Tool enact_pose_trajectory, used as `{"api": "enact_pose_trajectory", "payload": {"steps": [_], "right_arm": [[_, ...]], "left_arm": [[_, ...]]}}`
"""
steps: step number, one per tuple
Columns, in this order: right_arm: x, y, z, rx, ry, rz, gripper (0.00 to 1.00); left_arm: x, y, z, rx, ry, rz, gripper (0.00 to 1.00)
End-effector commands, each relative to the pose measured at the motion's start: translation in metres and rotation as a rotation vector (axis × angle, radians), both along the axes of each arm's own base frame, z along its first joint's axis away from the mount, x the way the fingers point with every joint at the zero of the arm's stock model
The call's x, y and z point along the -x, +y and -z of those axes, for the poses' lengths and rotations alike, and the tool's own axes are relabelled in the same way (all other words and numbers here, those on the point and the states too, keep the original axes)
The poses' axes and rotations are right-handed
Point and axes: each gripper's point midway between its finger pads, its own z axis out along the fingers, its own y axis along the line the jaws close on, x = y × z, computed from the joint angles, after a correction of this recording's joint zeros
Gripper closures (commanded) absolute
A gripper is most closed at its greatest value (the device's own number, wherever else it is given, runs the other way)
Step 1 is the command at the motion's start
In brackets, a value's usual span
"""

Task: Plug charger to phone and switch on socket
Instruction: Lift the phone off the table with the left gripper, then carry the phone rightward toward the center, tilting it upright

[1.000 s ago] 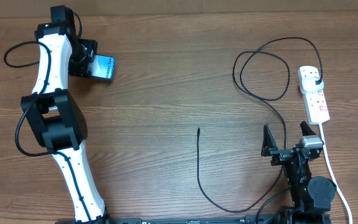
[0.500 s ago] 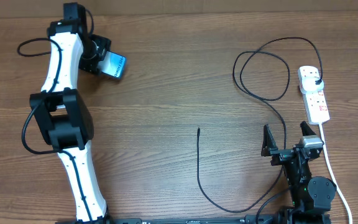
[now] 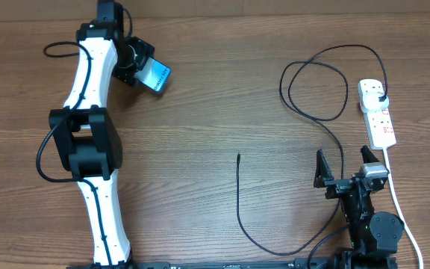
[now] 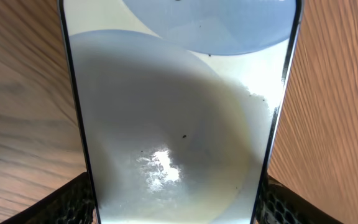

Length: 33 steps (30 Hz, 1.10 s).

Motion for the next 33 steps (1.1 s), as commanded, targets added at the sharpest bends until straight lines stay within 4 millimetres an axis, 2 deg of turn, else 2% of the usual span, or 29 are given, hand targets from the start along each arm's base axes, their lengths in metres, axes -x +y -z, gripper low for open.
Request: {"api": "enact_pose_trajectory", "payload": {"steps": [1,16,25,33], "right_arm": [[0.0,-0.001,0.002,0.005,-0.004,0.005,0.0],[0.0,-0.001,0.002,0.005,-0.004,0.005,0.0],[0.0,-0.001,0.002,0.005,-0.004,0.005,0.0],[0.0,-0.001,0.002,0.005,-0.004,0.005,0.0]], "left_arm": [[-0.007,-0.023,-0.016,0.033,-0.055,0.084,0.96],[0.004,-0.095,-0.02,0.086,-0.071,0.265,0.96],[0.018,-0.144,-0.03,0.232,-0.066,0.362,0.96],[0.027,-0.164,-0.04,0.35,-0.049,0.388,0.96]]}}
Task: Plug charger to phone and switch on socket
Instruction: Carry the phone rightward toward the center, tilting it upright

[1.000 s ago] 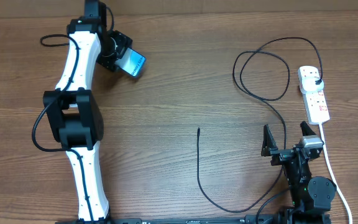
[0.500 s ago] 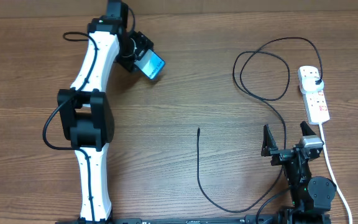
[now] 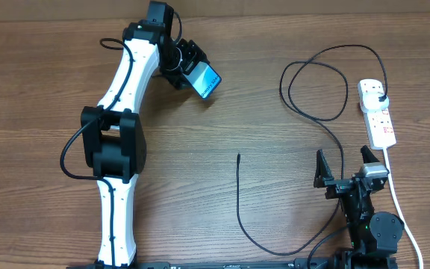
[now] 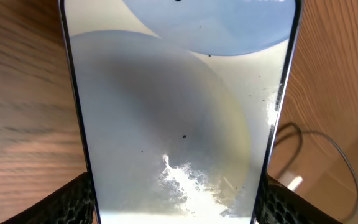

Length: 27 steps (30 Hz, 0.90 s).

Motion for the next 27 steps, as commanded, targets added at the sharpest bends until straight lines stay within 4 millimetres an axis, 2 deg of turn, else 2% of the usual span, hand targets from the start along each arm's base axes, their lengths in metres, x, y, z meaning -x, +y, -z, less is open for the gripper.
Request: {"api": "enact_pose_trajectory", "payload": {"steps": [1,15,27], "right_arm": [[0.0,-0.001,0.002,0.005,-0.004,0.005,0.0],[0.0,-0.001,0.002,0.005,-0.004,0.005,0.0],[0.0,-0.001,0.002,0.005,-0.004,0.005,0.0]], "left_arm": [[0.0,-0.018,-0.024,0.115,-0.02,0.039,0.96],[0.01,-0.043,-0.047,0.317,0.042,0.067,0.96],[0.019,-0.056,-0.067,0.472,0.133,0.06,0.96]]}}
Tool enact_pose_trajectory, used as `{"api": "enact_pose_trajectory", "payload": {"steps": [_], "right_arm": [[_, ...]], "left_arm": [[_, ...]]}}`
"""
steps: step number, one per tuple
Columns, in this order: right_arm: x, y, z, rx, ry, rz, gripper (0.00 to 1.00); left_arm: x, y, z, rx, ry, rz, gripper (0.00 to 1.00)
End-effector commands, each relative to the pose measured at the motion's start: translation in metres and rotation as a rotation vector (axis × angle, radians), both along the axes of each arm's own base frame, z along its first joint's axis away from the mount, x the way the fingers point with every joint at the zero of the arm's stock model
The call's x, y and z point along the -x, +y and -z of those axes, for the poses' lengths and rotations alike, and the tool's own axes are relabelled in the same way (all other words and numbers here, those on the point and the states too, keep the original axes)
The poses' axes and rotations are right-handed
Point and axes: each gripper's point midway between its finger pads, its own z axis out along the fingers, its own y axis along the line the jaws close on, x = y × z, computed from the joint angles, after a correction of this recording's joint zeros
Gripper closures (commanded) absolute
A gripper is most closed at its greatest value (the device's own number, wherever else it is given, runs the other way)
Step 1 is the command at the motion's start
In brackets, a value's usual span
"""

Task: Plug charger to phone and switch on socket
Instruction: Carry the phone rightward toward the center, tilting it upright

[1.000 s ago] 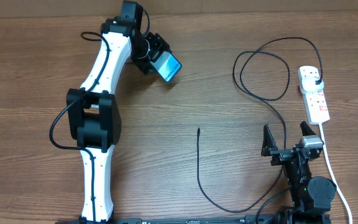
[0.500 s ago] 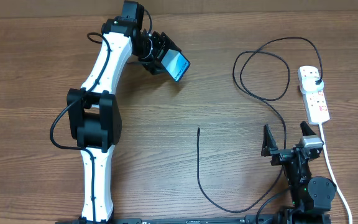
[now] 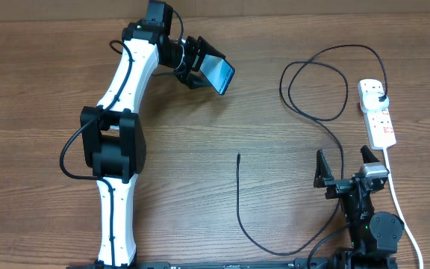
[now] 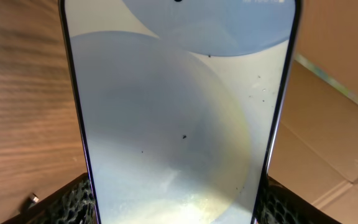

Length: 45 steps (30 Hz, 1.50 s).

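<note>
My left gripper (image 3: 196,66) is shut on the phone (image 3: 219,73), held above the table at the back, its lit screen tilted up and to the right. The phone (image 4: 179,112) fills the left wrist view, with a finger (image 4: 73,202) at each lower edge. The black charger cable (image 3: 239,202) lies on the table, its free plug end (image 3: 238,156) near the middle. It loops back to the white power strip (image 3: 376,112) at the right edge. My right gripper (image 3: 343,166) rests open at the front right, beside the cable.
A brown cardboard surface (image 4: 334,124) shows behind the phone in the left wrist view. The power strip's white lead (image 3: 398,202) runs down the right side past the right arm's base. Cable loops (image 3: 316,82) lie at the back right.
My left gripper has moved a little right with the phone and turned it, so the screen faces more to the right. The right arm, cable and strip have not moved.
The left gripper held the phone at the back left of the table. Then it held it further right, near the back centre. Now it is a little further right and turned. The right arm stayed parked open throughout.
</note>
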Motion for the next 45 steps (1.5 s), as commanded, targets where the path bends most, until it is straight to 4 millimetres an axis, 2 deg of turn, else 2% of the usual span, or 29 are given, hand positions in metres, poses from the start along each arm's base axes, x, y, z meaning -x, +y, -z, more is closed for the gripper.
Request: {"api": "enact_pose_trajectory", "payload": {"steps": [1,31,45], "right_arm": [[0.0,-0.001,0.002,0.005,-0.004,0.005,0.0],[0.0,-0.001,0.002,0.005,-0.004,0.005,0.0],[0.0,-0.001,0.002,0.005,-0.004,0.005,0.0]], "left_arm": [[0.001,-0.01,-0.028,0.112,0.013,0.011,0.96],[0.013,-0.006,-0.072,0.392,0.097,0.071,0.96],[0.015,-0.007,-0.077,0.42,0.14,0.067,0.96]]}}
